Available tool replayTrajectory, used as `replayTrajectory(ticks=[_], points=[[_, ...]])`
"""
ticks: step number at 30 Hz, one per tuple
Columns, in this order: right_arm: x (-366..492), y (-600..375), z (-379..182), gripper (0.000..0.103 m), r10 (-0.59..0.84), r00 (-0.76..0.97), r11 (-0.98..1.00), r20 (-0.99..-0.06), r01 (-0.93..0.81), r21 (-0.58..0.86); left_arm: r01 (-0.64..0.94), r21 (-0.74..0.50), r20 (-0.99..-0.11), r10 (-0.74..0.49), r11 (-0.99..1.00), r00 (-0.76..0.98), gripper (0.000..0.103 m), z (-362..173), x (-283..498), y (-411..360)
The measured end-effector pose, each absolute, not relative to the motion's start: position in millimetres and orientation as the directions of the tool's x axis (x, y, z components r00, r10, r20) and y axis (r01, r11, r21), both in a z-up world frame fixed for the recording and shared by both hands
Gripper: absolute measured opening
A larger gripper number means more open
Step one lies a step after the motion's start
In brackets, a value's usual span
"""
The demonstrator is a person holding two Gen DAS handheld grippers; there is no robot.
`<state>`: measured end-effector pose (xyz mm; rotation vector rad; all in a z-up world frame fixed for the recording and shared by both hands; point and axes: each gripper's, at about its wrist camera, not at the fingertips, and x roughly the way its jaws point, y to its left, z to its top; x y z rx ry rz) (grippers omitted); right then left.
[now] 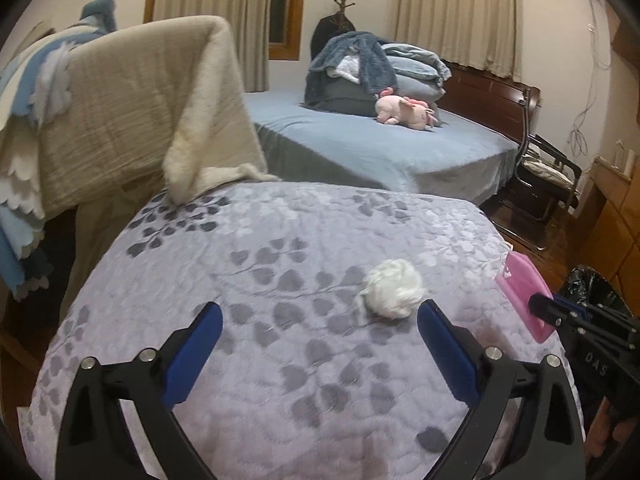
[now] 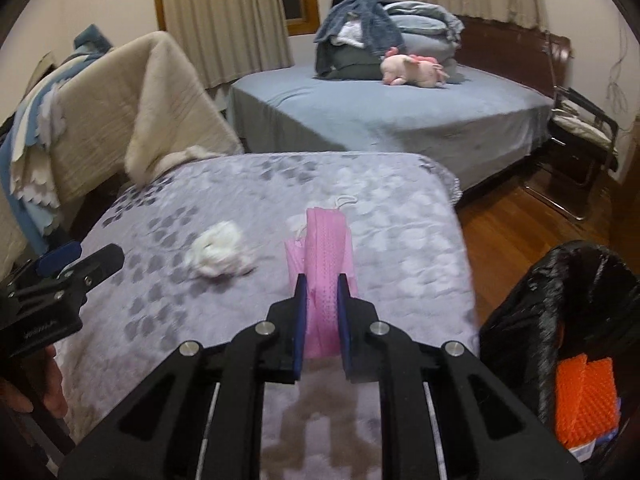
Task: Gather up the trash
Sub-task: 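Close the left tool on the white tissue while the right tool holds the pink mask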
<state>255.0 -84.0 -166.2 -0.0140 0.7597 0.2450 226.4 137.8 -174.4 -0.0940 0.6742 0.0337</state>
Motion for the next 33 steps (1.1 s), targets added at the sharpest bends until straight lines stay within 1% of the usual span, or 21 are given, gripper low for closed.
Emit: replayTrajectory(ticks=[2, 8, 11, 18, 21, 23, 24, 26, 29, 33], points=[[263, -92, -166, 0.013, 0.200, 0.706, 0.976, -0.679, -0.204, 0.075, -0.048, -0.077, -0.629, -0.011, 0.996, 0.778, 0.092, -178, 238, 129], [280, -103, -170, 0.013, 0.181, 0.713, 0.982, -0.677, -0.170, 0.083, -0.023, -0.073, -0.648, -0.030, 0.997, 0.761, 0.088, -191, 269, 109], [283, -104, -172, 0.013, 0.181, 0.713, 0.982, -0.677, -0.168, 0.085, -0.010, -0.064, -0.670, -0.036, 0.998, 0.741, 0.085, -201, 284, 100], [284, -108, -177, 0.013, 0.180, 0.706, 0.982, -0.685, -0.166, 0.087, -0.012, -0.073, -0.722, -0.045, 0.997, 0.690, 0.080, -223, 312, 84], [283, -110, -177, 0.013, 0.179, 0.706, 0.983, -0.686, -0.163, 0.088, -0.012, -0.075, -0.742, -0.048, 0.997, 0.669, 0.070, -229, 318, 82], [281, -111, -176, 0.013, 0.176, 0.707, 0.983, -0.685, -0.160, 0.088, -0.004, -0.079, -0.755, -0.057, 0.997, 0.653, 0.056, -233, 321, 79], [281, -111, -176, 0.013, 0.176, 0.708, 0.983, -0.684, -0.158, 0.089, 0.004, -0.082, -0.759, -0.065, 0.997, 0.648, 0.051, -234, 321, 78], [279, -112, -175, 0.013, 0.175, 0.710, 0.984, -0.682, -0.157, 0.088, 0.006, -0.079, -0.756, -0.064, 0.997, 0.652, 0.045, -232, 319, 77], [275, -112, -170, 0.013, 0.173, 0.716, 0.984, -0.676, -0.158, 0.084, 0.012, -0.080, -0.741, -0.067, 0.997, 0.669, 0.041, -224, 314, 75], [269, -114, -161, 0.013, 0.179, 0.728, 0.983, -0.662, -0.160, 0.090, 0.023, -0.077, -0.708, -0.071, 0.997, 0.702, 0.040, -202, 303, 74]])
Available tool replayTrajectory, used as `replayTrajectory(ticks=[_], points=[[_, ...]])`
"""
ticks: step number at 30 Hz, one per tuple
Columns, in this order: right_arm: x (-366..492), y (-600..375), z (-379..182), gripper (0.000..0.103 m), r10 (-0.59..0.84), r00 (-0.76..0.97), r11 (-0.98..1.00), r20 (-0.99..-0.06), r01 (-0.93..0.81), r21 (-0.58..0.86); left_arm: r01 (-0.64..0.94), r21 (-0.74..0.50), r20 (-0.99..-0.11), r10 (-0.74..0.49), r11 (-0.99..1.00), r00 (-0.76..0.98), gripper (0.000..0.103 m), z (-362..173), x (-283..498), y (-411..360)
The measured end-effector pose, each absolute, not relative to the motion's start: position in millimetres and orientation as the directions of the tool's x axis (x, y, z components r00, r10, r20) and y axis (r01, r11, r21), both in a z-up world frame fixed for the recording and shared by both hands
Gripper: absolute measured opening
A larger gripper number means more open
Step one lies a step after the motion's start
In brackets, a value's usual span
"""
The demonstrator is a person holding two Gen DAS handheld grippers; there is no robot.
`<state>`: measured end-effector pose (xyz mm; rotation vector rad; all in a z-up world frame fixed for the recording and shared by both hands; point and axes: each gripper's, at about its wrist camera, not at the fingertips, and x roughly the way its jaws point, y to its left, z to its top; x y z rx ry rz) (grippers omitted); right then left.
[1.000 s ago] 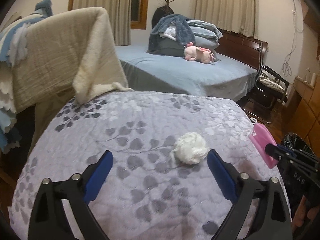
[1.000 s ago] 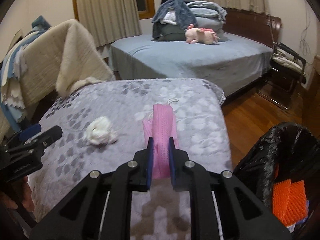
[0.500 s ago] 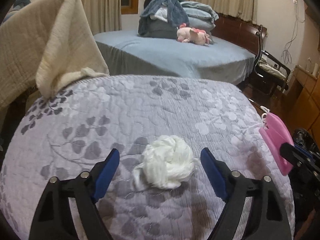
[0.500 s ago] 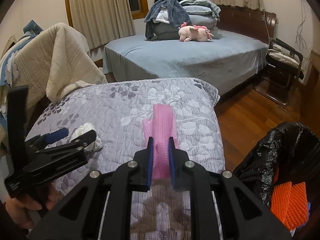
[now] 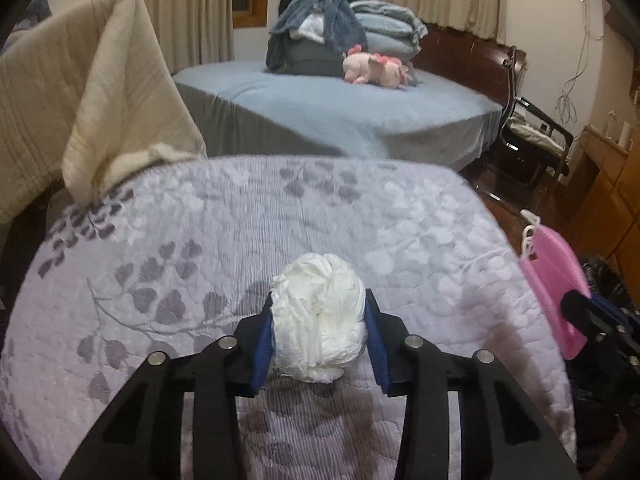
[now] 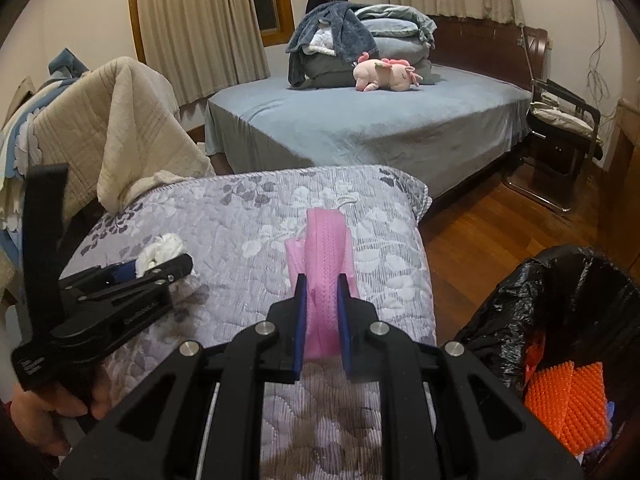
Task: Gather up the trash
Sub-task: 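Close the left tool on the white tissue while the right tool holds the pink mask, then carry the white tissue with the left tool while the right tool carries the pink mask over the bin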
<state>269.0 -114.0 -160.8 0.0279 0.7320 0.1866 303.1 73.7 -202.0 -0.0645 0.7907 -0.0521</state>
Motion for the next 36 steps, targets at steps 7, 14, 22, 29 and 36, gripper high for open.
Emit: replayTrajectory(ticks=[7, 14, 22, 29, 36], points=[[256, -118, -138, 0.013, 0.194, 0.747, 0.981, -0.636, -0.165, 0.106, 0.019, -0.082, -0.677, -0.069, 0.996, 0.733, 0.040, -167, 280, 76], [233, -120, -112, 0.014, 0.211, 0.766, 0.977, -0.608, -0.177, 0.116, 0.013, -0.084, -0.665, -0.066, 0.996, 0.744, 0.040, -142, 250, 74], [202, -125, -83, 0.014, 0.217, 0.786, 0.976, -0.580, -0.191, 0.107, 0.020, -0.093, -0.644, -0.076, 0.995, 0.761, 0.040, -115, 216, 70], [178, -130, -67, 0.014, 0.221, 0.793, 0.975, -0.567, -0.194, 0.110, 0.044, -0.083, -0.619, -0.086, 0.996, 0.781, 0.040, -96, 191, 59], [156, -138, -51, 0.014, 0.218, 0.807, 0.976, -0.549, -0.189, 0.110, 0.069, -0.078, -0.592, -0.102, 0.995, 0.800, 0.040, -78, 168, 47]])
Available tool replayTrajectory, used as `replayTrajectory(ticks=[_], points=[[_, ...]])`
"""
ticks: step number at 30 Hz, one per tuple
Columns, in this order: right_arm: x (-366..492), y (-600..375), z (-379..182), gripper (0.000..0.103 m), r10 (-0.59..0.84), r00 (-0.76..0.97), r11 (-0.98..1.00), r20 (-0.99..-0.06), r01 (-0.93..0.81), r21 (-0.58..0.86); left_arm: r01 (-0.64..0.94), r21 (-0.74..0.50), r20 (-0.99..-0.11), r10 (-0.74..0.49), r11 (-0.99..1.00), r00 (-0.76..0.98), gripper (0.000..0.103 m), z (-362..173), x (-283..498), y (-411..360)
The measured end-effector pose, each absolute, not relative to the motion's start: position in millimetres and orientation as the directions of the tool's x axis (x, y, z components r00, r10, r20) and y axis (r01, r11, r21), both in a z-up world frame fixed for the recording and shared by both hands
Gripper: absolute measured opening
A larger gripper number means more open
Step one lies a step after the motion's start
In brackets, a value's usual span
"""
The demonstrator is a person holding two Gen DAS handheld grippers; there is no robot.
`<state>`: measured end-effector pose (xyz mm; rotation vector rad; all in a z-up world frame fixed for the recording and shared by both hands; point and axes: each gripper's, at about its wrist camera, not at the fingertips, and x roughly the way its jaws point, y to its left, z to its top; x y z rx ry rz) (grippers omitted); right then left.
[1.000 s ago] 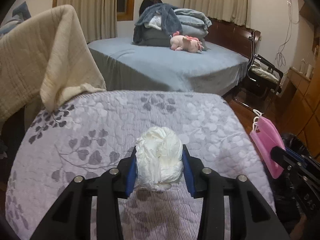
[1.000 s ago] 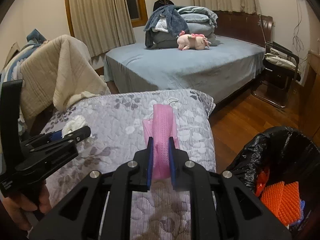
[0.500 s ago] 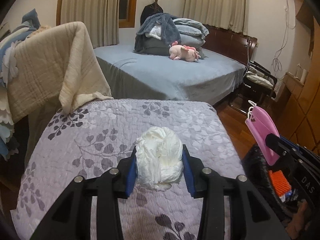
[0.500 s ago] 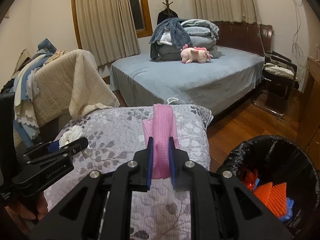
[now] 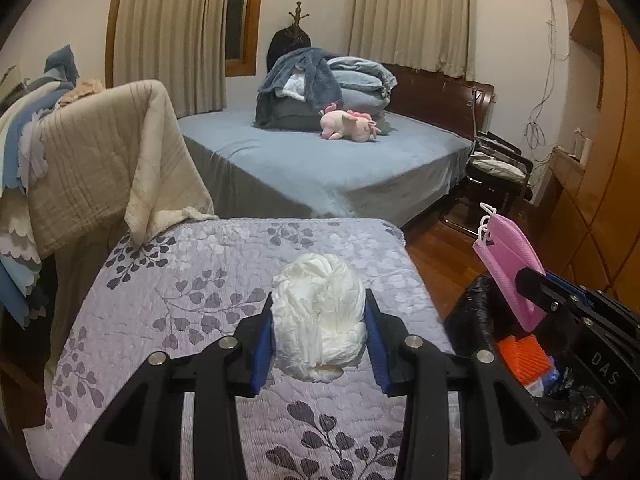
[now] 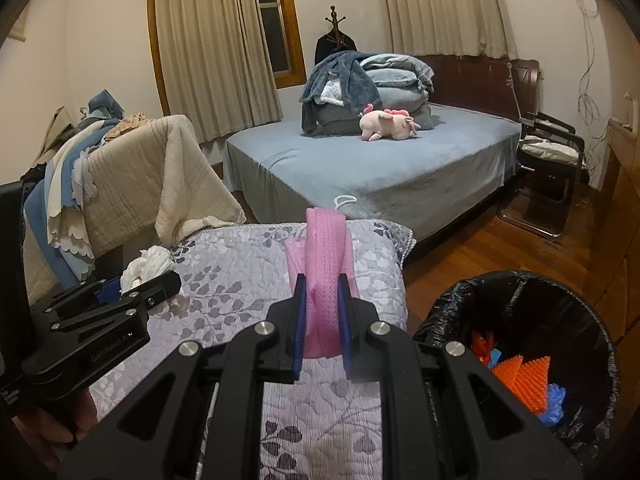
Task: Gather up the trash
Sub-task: 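Carry the white tissue with the left tool while the right tool carries the pink mask over the bin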
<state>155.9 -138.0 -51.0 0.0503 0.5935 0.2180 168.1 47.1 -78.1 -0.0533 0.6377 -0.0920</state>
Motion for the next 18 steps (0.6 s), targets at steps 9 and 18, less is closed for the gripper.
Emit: replayTrajectory(ticks=[9, 18], points=[[128, -153, -37, 0.014, 0.191, 0.823, 0.981, -0.535, -0.172, 0.085, 0.104, -0.074, -0.565, -0.127, 0.992, 0.815, 0.040, -63, 145, 32], [102, -177, -30, 0.015, 0.150, 0.839, 0.989, -0.523, -0.131, 0.072, 0.165, -0.077, -0.547, -0.180, 0.983, 0.817, 0.041, -55, 126, 1]])
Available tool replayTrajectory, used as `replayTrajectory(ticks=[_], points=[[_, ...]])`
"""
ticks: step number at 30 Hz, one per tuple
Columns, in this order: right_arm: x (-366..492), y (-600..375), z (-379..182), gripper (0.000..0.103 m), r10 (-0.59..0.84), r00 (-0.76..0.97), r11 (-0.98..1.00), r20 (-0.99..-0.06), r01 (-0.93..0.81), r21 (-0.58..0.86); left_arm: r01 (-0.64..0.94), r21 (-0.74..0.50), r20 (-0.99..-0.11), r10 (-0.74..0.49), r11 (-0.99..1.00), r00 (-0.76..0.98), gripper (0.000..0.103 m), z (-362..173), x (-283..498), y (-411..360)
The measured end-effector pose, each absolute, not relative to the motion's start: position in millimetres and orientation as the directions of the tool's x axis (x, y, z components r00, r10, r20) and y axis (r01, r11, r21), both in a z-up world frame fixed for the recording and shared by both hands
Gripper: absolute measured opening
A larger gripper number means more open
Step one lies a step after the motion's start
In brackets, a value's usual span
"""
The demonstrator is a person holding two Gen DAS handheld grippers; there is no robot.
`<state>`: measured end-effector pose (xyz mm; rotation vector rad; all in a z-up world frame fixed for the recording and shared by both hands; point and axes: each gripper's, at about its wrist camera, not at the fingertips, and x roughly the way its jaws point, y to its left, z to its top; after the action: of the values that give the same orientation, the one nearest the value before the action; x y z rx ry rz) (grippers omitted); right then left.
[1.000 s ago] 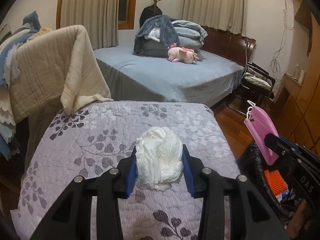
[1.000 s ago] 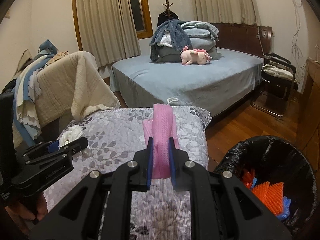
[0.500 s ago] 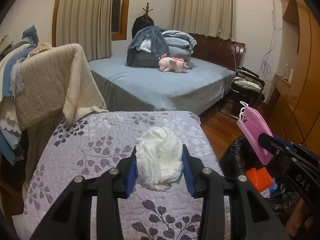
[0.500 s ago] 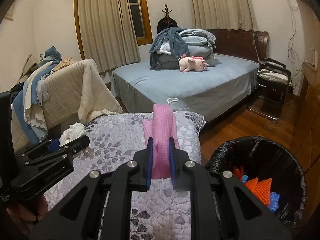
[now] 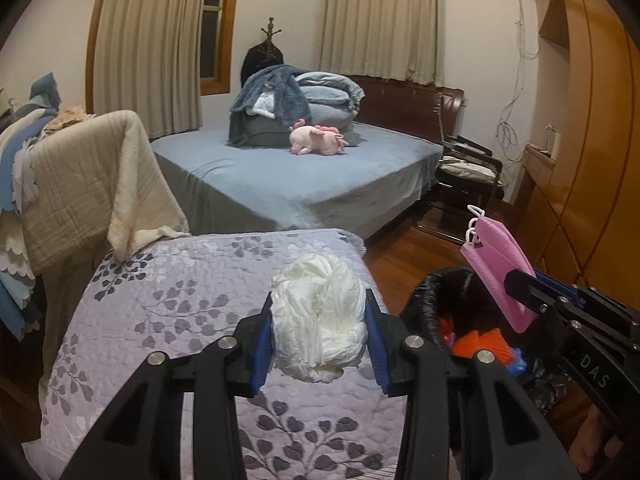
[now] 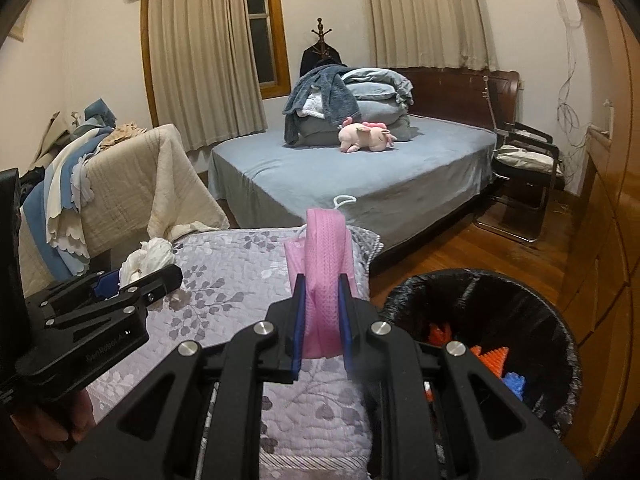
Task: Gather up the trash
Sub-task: 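Carry the white tissue with the left tool while the right tool carries the pink mask over the bin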
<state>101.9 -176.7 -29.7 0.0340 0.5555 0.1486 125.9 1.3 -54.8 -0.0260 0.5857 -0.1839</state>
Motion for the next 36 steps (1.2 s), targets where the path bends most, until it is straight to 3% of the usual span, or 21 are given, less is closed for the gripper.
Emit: replayTrajectory(ticks=[36], points=[[77, -318, -55, 0.015, -0.139, 0.825, 0.981, -0.547, 0.190, 0.037, 0.458, -0.068, -0.546, -0.418, 0.886, 0.726, 0.041, -73, 146, -157]])
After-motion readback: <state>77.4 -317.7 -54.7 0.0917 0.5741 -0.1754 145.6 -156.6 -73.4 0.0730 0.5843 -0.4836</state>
